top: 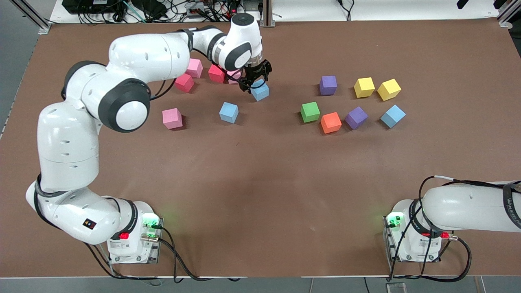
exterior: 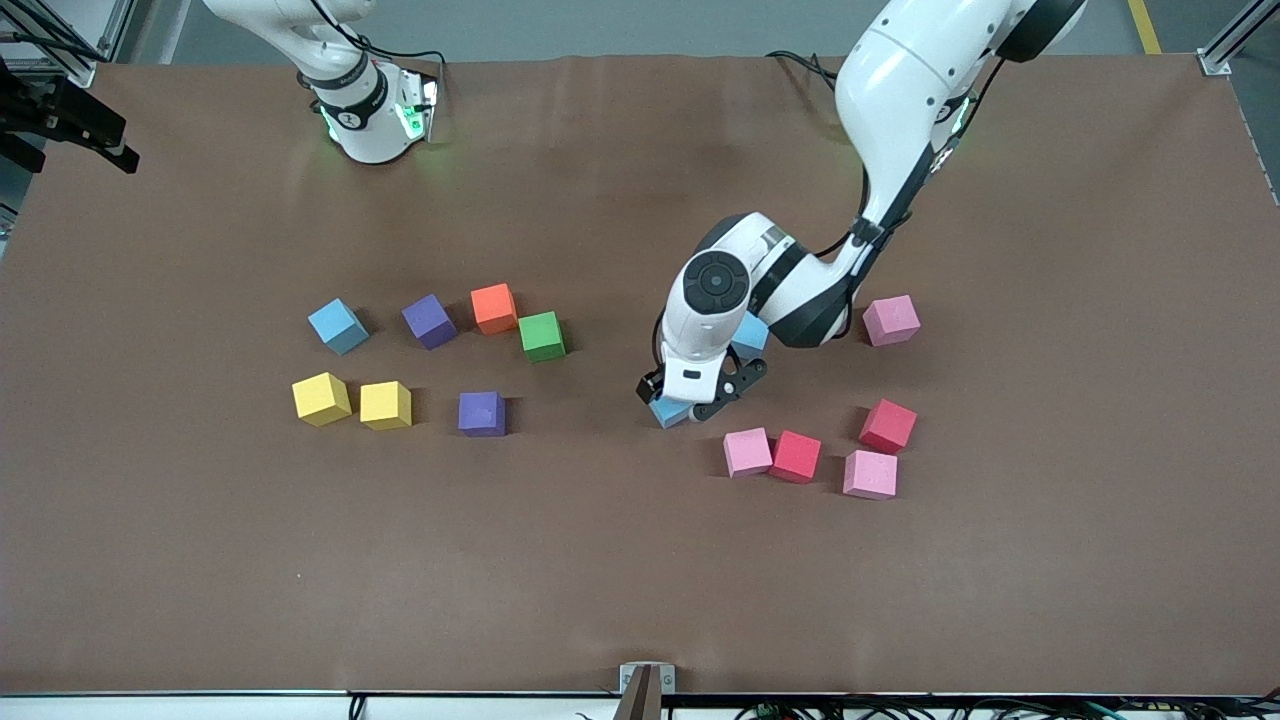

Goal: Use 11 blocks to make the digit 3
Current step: 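Reach and grasp the light blue cube with the left gripper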

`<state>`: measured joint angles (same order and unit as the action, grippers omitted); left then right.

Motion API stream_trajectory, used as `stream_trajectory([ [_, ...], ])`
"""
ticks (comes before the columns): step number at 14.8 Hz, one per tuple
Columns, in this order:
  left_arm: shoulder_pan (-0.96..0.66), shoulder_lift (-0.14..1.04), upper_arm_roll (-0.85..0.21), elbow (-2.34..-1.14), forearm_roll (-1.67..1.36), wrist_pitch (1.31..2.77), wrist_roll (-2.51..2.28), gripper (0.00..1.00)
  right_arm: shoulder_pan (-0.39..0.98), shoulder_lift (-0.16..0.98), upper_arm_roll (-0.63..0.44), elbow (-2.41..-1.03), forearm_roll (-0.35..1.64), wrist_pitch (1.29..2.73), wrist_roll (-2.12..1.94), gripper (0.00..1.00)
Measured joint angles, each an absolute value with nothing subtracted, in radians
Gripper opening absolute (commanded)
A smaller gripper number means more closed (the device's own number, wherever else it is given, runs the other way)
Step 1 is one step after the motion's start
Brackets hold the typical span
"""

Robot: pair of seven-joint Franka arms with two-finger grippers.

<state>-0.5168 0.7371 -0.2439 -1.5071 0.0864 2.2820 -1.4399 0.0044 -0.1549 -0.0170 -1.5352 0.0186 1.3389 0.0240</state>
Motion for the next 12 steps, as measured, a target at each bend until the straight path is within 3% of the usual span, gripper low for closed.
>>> stream_trajectory([
  [10,-0.537,0.819,-0.231,-1.459,0.117,2.304,-1.456,1.0,-0.05,-0.071,-0.025,-1.529,0.016,1.397,0.024,1.0],
  [11,-0.537,0.821,-0.231,-1.458,0.127,2.304,-1.456,0.93,-0.051,-0.051,-0.025,-1.529,0.014,1.418,0.024,1.0],
  [12,-0.537,0.824,-0.23,-1.457,0.139,2.304,-1.455,0.75,-0.052,-0.032,-0.025,-1.529,0.005,1.44,0.024,1.0],
])
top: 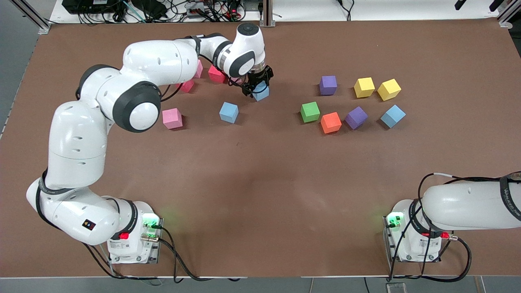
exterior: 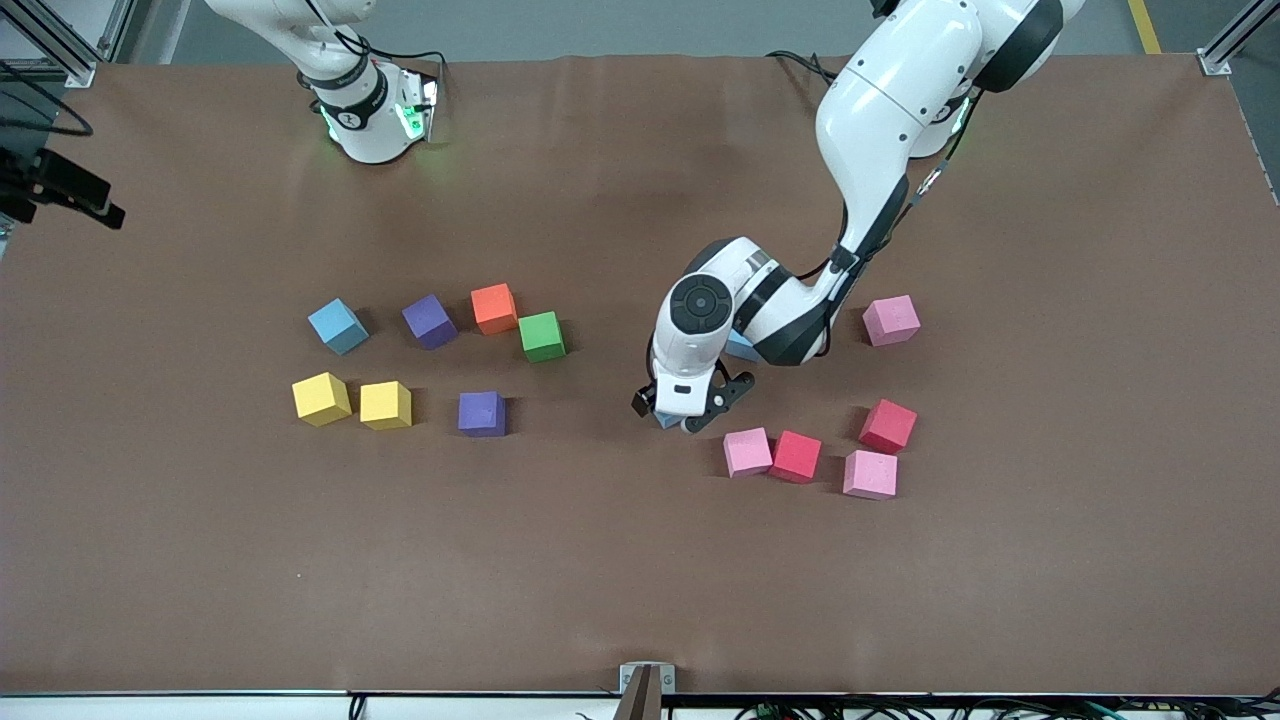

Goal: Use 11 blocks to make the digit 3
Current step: 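Reach and grasp the light blue cube with the left gripper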

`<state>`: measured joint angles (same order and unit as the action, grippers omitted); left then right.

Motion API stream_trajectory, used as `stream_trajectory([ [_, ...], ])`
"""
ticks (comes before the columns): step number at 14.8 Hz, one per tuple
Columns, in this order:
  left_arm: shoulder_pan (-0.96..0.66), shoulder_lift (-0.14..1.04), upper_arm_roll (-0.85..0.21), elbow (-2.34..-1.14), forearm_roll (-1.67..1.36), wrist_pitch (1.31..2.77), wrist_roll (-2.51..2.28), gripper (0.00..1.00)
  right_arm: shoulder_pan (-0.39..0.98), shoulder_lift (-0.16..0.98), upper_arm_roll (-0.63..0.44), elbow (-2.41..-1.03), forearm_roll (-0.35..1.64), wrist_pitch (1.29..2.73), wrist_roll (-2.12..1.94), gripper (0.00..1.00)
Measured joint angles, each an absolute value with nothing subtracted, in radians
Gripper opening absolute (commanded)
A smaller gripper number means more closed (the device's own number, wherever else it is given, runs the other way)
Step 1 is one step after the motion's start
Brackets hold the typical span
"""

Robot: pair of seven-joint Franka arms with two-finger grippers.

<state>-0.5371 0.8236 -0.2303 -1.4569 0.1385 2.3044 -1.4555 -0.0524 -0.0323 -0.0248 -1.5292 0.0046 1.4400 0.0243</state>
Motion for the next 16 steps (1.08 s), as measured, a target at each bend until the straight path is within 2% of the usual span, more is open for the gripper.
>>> stream_trajectory([
  [1,-0.537,0.826,-0.23,-1.454,0.149,2.304,-1.455,0.55,-0.054,-0.014,-0.025,-1.529,-0.016,1.456,0.023,1.0],
  [4,-0.537,0.833,-0.23,-1.447,0.166,2.304,-1.454,0.33,-0.056,0.042,-0.025,-1.529,-0.065,1.505,-0.004,1.0],
  [7,-0.538,0.833,-0.232,-1.44,0.184,2.302,-1.438,0.3,-0.063,0.069,-0.025,-1.528,-0.067,1.525,-0.029,1.0],
  [11,-0.591,0.822,-0.244,-1.444,0.23,2.221,-1.359,0.3,-0.072,0.102,-0.025,-1.528,-0.07,1.538,-0.032,1.0],
  [16,-0.66,0.75,-0.334,-1.55,0.232,2.198,-1.284,0.3,-0.097,0.192,-0.026,-1.532,-0.063,1.498,0.019,1.0],
])
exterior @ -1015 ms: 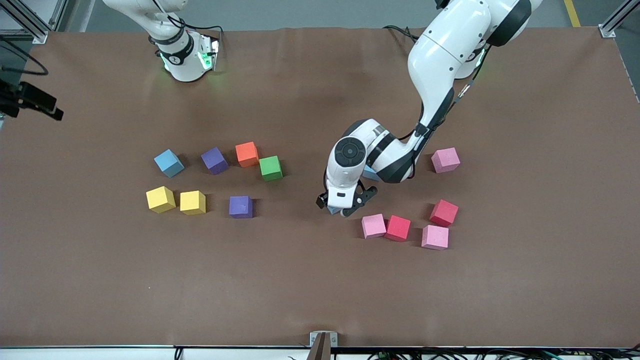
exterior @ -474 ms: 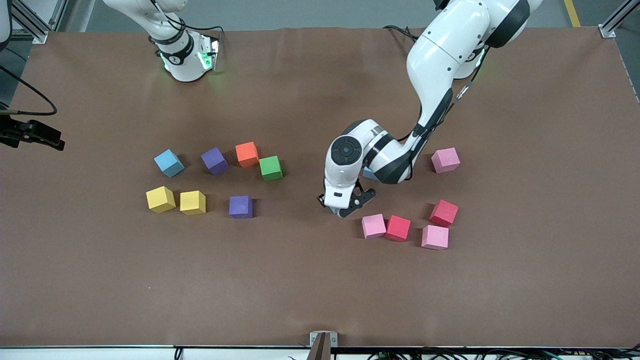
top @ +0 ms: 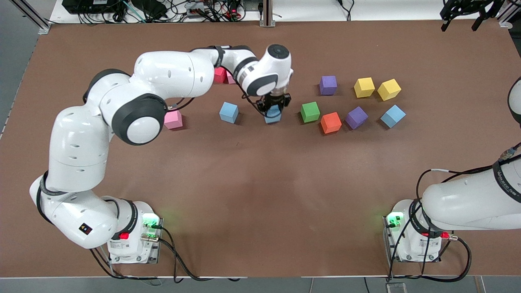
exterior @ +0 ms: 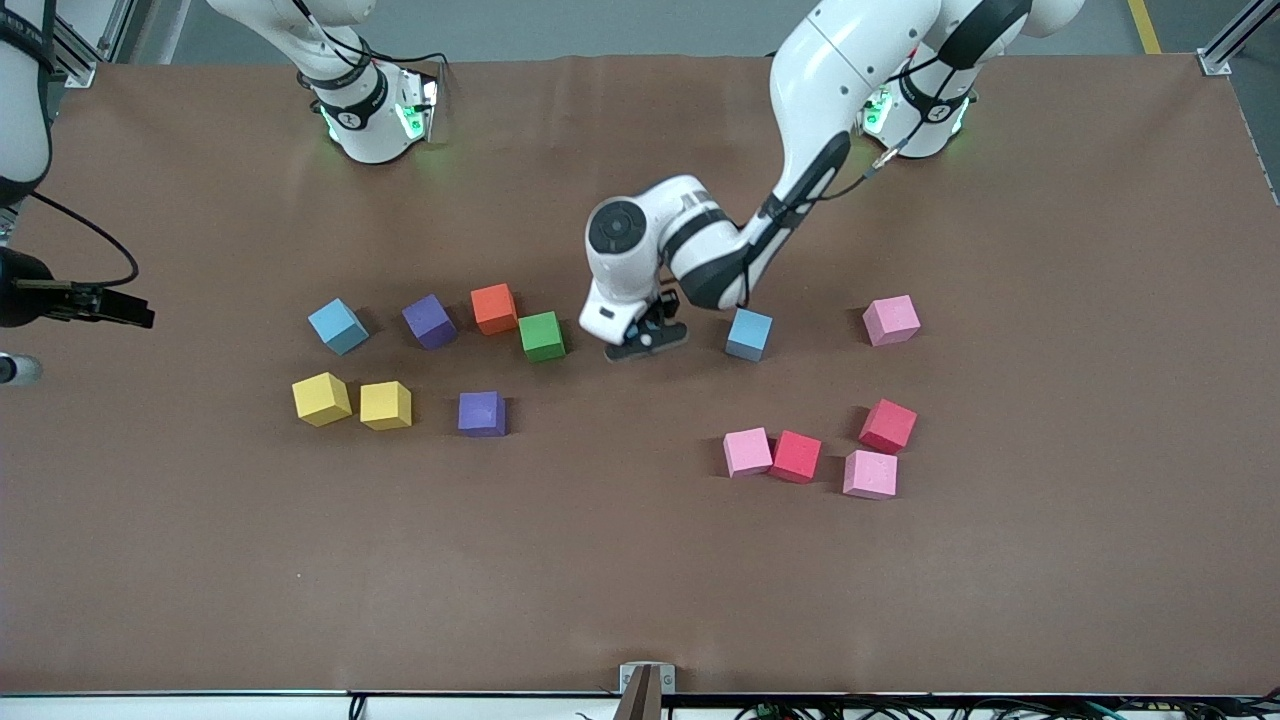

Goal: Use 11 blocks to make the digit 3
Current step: 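Reach and grasp the light blue cube with the left gripper, then place the blue cube mid-table while the right gripper grasps another blue cube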

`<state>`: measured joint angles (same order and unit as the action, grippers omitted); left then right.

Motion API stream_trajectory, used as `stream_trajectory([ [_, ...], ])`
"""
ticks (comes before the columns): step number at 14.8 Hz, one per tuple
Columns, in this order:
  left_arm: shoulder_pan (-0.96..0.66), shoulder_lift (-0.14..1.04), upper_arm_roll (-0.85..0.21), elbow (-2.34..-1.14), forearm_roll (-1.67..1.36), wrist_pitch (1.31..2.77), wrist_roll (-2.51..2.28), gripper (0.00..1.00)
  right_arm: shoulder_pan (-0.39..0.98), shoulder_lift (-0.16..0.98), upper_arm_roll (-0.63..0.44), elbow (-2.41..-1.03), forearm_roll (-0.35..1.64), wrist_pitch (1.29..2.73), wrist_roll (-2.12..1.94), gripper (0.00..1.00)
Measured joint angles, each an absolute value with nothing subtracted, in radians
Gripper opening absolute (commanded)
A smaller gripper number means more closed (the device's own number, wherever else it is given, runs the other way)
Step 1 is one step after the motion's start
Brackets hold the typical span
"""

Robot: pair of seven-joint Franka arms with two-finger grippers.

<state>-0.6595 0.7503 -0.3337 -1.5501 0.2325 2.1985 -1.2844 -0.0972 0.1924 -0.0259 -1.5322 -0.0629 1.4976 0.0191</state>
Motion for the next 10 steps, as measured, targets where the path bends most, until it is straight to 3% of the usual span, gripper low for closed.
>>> stream_trajectory([
  [5,-0.659,0.7,-0.385,-1.65,0.315,2.272,-1.275,0.3,-0.13,0.183,-0.026,-1.614,0.005,1.514,0.1,1.0],
  [10,-0.652,0.7,-0.386,-1.693,0.346,2.351,-1.247,0.3,-0.153,0.044,-0.022,-1.909,0.022,1.716,0.302,1.0],
])
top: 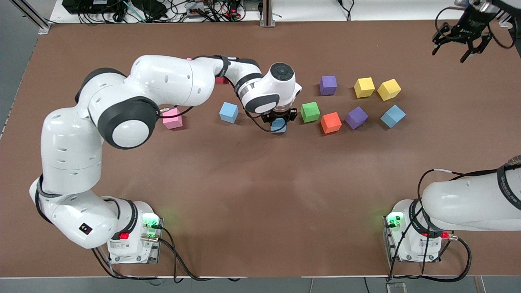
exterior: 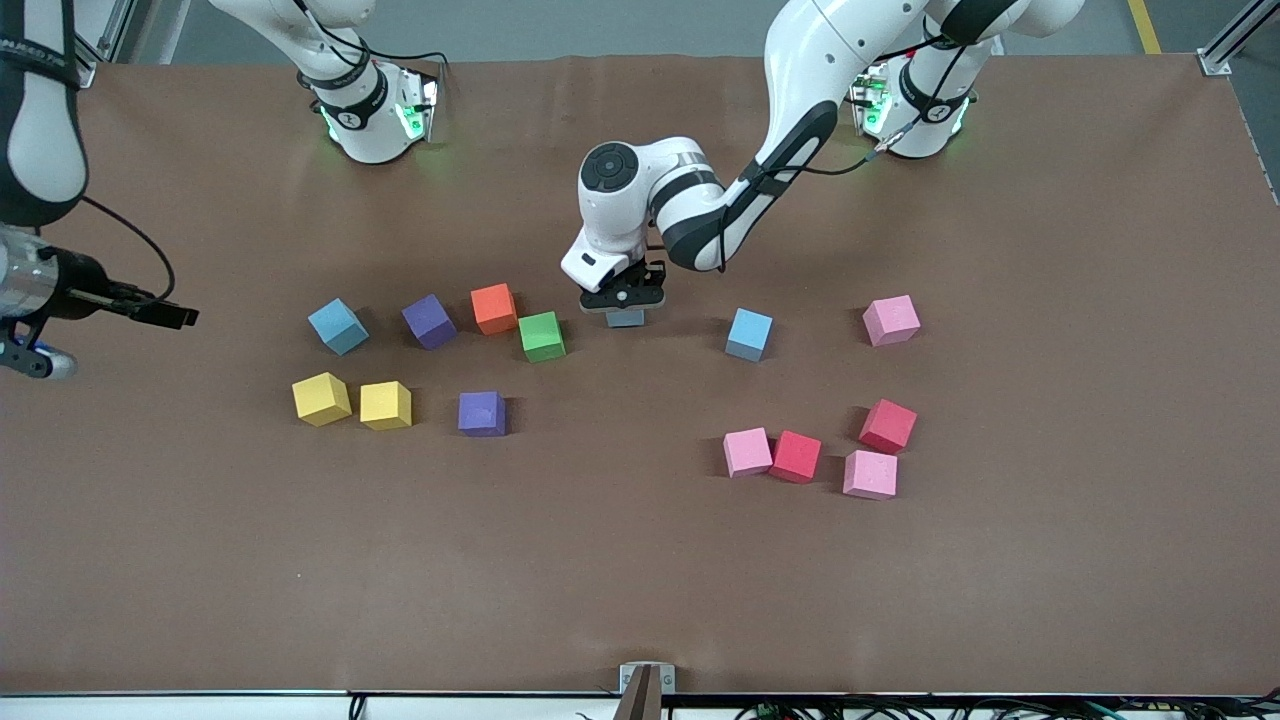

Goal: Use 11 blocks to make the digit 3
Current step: 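Place the blue cube mid-table while the right gripper grasps another blue cube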

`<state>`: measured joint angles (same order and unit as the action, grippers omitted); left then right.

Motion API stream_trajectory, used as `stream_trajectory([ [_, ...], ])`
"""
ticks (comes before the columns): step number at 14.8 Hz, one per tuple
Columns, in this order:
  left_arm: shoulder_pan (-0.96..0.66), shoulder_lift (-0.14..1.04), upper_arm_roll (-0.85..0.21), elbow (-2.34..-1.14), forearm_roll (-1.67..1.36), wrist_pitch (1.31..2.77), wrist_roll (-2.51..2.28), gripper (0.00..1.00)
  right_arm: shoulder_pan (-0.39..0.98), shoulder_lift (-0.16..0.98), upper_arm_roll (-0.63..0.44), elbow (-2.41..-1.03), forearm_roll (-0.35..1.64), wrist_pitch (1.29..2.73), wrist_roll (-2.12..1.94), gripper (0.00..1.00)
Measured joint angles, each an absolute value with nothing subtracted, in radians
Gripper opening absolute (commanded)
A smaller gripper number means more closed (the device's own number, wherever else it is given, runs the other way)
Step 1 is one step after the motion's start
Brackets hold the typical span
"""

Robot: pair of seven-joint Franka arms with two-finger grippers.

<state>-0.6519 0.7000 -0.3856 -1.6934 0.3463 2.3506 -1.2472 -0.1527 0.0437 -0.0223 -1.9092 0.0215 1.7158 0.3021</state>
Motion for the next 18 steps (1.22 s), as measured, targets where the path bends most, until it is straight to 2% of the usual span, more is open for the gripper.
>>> stream_trajectory([
  [3,-0.65,0.698,-0.395,-1.719,0.346,2.353,-1.211,0.31,-0.144,-0.056,-0.008,-2.085,0.022,1.818,0.49,1.0],
  [6,-0.643,0.693,-0.411,-1.74,0.346,2.357,-1.204,0.32,-0.113,-0.107,-0.002,-2.214,0.019,1.932,0.673,1.0],
  [7,-0.642,0.692,-0.418,-1.745,0.346,2.357,-1.204,0.4,-0.105,-0.11,0.0,-2.246,0.017,1.972,0.717,1.0],
  [8,-0.642,0.69,-0.42,-1.749,0.346,2.357,-1.204,0.62,-0.102,-0.11,0.001,-2.278,0.016,2.019,0.746,1.0],
  [9,-0.642,0.688,-0.421,-1.751,0.346,2.358,-1.204,0.88,-0.101,-0.11,0.001,-2.316,0.016,2.077,0.764,1.0],
  [10,-0.64,0.688,-0.422,-1.752,0.346,2.358,-1.204,1.0,-0.101,-0.11,0.0,-2.357,0.015,2.138,0.777,1.0],
  [14,-0.601,0.665,-0.431,-1.752,0.346,2.36,-1.204,1.0,-0.098,-0.103,0.001,-2.5,0.014,2.338,0.825,1.0],
  [18,-0.472,0.62,-0.532,-1.753,0.346,2.341,-1.169,1.0,-0.071,-0.059,0.002,-2.593,0.014,2.5,0.887,1.0],
])
